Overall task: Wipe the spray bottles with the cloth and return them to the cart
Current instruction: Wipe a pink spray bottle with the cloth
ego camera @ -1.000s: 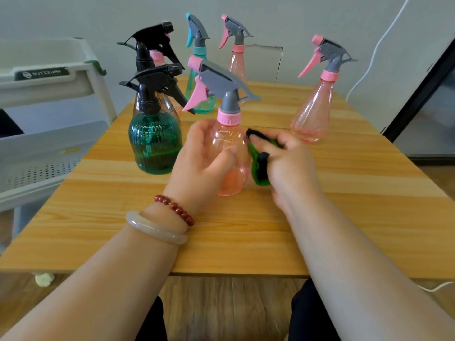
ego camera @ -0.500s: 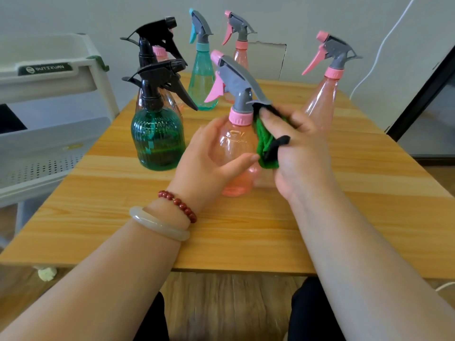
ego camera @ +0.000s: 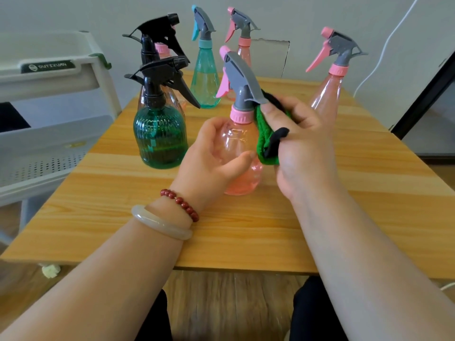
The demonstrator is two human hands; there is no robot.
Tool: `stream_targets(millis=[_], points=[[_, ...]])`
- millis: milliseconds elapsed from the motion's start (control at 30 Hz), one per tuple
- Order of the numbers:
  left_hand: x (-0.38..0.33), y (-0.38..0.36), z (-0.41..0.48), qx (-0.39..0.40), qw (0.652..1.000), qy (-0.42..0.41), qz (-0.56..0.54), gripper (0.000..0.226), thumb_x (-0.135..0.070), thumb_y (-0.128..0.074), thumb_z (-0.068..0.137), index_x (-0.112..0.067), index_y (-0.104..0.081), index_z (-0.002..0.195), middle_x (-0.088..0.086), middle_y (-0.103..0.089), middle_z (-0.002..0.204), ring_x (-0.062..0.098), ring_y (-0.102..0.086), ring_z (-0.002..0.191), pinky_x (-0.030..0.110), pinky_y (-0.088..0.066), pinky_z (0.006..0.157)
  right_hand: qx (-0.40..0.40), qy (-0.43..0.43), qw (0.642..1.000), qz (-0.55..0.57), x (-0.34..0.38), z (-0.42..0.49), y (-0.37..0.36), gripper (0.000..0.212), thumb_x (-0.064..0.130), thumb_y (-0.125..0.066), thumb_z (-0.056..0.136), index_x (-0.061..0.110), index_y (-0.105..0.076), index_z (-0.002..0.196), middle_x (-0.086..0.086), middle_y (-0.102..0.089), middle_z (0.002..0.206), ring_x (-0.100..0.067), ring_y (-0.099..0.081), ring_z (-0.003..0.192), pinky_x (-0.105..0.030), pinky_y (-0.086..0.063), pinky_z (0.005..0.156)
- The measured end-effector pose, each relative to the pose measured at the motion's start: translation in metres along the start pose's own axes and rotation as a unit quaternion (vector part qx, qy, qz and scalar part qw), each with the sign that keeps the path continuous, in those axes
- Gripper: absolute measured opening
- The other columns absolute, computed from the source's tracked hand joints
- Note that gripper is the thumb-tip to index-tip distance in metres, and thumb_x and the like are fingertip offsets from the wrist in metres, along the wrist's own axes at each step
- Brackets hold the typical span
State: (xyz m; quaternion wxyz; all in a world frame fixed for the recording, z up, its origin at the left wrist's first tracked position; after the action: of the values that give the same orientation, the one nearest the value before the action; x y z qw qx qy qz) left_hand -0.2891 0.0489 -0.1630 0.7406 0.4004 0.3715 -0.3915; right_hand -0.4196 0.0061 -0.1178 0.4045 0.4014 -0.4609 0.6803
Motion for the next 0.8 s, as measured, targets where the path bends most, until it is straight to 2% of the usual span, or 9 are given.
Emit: stream_targets(millis=[67,133,233,333,400,467,533,633,800], points=[[0.000,0.000,0.000,-0.004,1.000,0.004,0.001,0.064,-0.038,-0.072,0.074,-0.020,-0.047,0.130,-0.016,-0.063,0.111,-0.006,-0.060,0.098,0.011,-0.046,0.085,-0.026,-0.040,0.995,-0.091,-0.010,0.001,0.007,0.018,0.013,-0.068,0.091,0.026,-0.074,0.080,0.009,-0.068,0.068,-0.006,-0.060,0.061,-0.019,-0.048,0.054],[0.000,0.000,-0.001,0.003,1.000,0.009,0.003,0.063,-0.035,-0.073,0.076,-0.019,-0.048,0.131,-0.016,-0.064,0.107,-0.007,-0.061,0.094,0.010,-0.047,0.081,-0.041,-0.098,0.980,-0.167,-0.020,0.002,0.015,0.012,0.014,-0.070,0.089,0.024,-0.075,0.084,0.007,-0.072,0.072,-0.008,-0.065,0.063,-0.026,-0.055,0.064],[0.000,-0.001,-0.001,0.011,1.000,0.009,-0.003,0.067,-0.040,-0.071,0.075,-0.020,-0.047,0.134,-0.013,-0.062,0.116,-0.003,-0.060,0.101,0.013,-0.047,0.088,-0.053,-0.119,0.983,-0.133,-0.018,0.004,0.015,0.014,0.013,-0.071,0.088,0.024,-0.074,0.081,0.006,-0.073,0.073,-0.012,-0.066,0.067,-0.031,-0.055,0.067],[0.000,-0.001,0.001,0.008,0.999,-0.018,0.035,0.081,-0.057,-0.060,0.068,-0.017,-0.047,0.138,-0.005,-0.046,0.128,-0.003,-0.045,0.113,-0.001,-0.030,0.096,-0.029,-0.023,0.999,-0.022,0.000,0.004,0.006,0.020,0.010,-0.069,0.088,0.025,-0.074,0.076,0.006,-0.069,0.070,-0.011,-0.061,0.068,-0.021,-0.049,0.058],[0.000,0.000,0.001,0.005,0.999,-0.012,0.040,0.087,-0.061,-0.056,0.066,-0.017,-0.047,0.140,-0.004,-0.043,0.124,-0.007,-0.043,0.108,-0.003,-0.029,0.093,-0.006,0.005,0.998,-0.057,0.003,0.002,0.004,0.018,0.011,-0.068,0.090,0.026,-0.073,0.081,0.010,-0.068,0.070,-0.006,-0.062,0.066,-0.017,-0.049,0.056],[-0.002,0.001,0.001,0.002,0.999,-0.017,0.043,0.091,-0.061,-0.056,0.065,-0.018,-0.045,0.145,-0.008,-0.045,0.119,-0.011,-0.045,0.105,-0.001,-0.032,0.092,-0.011,-0.038,0.991,-0.131,-0.006,0.002,0.010,0.016,0.013,-0.068,0.091,0.026,-0.071,0.083,0.014,-0.069,0.067,-0.002,-0.064,0.060,-0.019,-0.050,0.053],[-0.002,0.002,0.001,0.004,0.999,-0.023,0.049,0.092,-0.060,-0.057,0.066,-0.018,-0.042,0.147,-0.009,-0.049,0.123,-0.008,-0.048,0.113,0.007,-0.037,0.097,-0.017,-0.101,0.978,-0.183,-0.016,0.002,0.017,0.013,0.014,-0.070,0.089,0.025,-0.072,0.082,0.010,-0.070,0.068,-0.009,-0.066,0.061,-0.027,-0.053,0.058],[-0.001,0.003,-0.001,-0.011,1.000,-0.020,0.022,0.078,-0.053,-0.062,0.070,-0.017,-0.045,0.137,-0.007,-0.059,0.125,0.005,-0.056,0.116,0.031,-0.046,0.103,-0.045,-0.092,0.982,-0.157,-0.012,0.005,0.018,0.015,0.014,-0.072,0.087,0.025,-0.071,0.078,0.013,-0.070,0.066,-0.003,-0.065,0.061,-0.023,-0.051,0.060],[0.000,-0.001,-0.002,0.017,1.000,0.003,0.002,0.056,-0.044,-0.063,0.077,-0.024,-0.047,0.126,-0.013,-0.064,0.111,-0.003,-0.061,0.102,0.019,-0.049,0.089,-0.007,0.010,0.998,-0.062,0.007,0.000,0.005,0.017,0.008,-0.067,0.091,0.023,-0.070,0.082,0.013,-0.065,0.062,-0.002,-0.059,0.054,-0.014,-0.044,0.048]])
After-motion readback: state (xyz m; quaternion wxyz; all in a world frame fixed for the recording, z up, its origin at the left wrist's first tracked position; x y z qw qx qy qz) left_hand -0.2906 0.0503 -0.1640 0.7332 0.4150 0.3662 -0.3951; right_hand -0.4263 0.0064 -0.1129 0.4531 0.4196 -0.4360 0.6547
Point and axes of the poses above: each hand's wrist, its own z-axis towards the middle knuckle, its own y-axis out of the back of the hand, x = y × z, the point moved 2 cm from there along z, towards the middle knuckle
